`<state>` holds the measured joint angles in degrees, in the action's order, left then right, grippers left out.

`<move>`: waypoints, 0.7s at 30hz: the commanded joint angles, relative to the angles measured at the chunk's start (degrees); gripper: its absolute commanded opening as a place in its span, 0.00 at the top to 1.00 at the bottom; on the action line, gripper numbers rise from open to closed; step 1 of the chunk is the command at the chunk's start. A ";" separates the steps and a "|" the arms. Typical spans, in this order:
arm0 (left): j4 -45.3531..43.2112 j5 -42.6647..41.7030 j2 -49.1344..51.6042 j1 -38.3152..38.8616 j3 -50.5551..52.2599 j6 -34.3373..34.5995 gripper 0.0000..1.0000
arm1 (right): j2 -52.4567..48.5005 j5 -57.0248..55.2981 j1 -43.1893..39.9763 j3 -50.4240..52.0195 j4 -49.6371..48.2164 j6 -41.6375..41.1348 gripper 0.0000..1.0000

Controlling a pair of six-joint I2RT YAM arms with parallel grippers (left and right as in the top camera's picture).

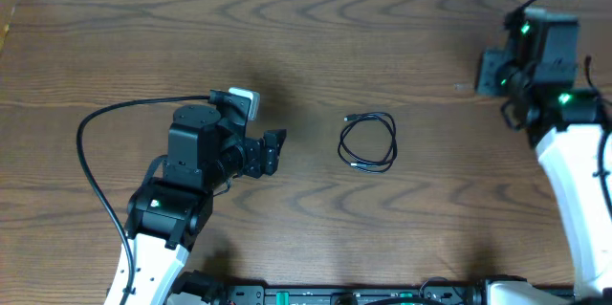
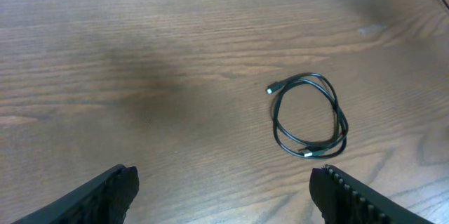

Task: Untangle cables
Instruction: 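Move the right gripper back over the small black coil at center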

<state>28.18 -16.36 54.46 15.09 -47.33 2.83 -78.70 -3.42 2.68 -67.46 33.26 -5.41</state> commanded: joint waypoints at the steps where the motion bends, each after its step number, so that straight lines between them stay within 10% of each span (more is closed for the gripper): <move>1: 0.13 0.85 -0.68 -0.17 0.31 0.26 0.17 | 1.97 1.92 3.56 4.42 -3.23 0.33 0.44; 21: 0.26 2.08 -0.66 -0.17 0.31 0.26 0.16 | -5.40 4.76 14.73 9.62 -10.80 6.38 0.21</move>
<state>28.34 -14.85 54.41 15.09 -47.33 2.83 -82.96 0.34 16.78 -58.35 22.83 -1.21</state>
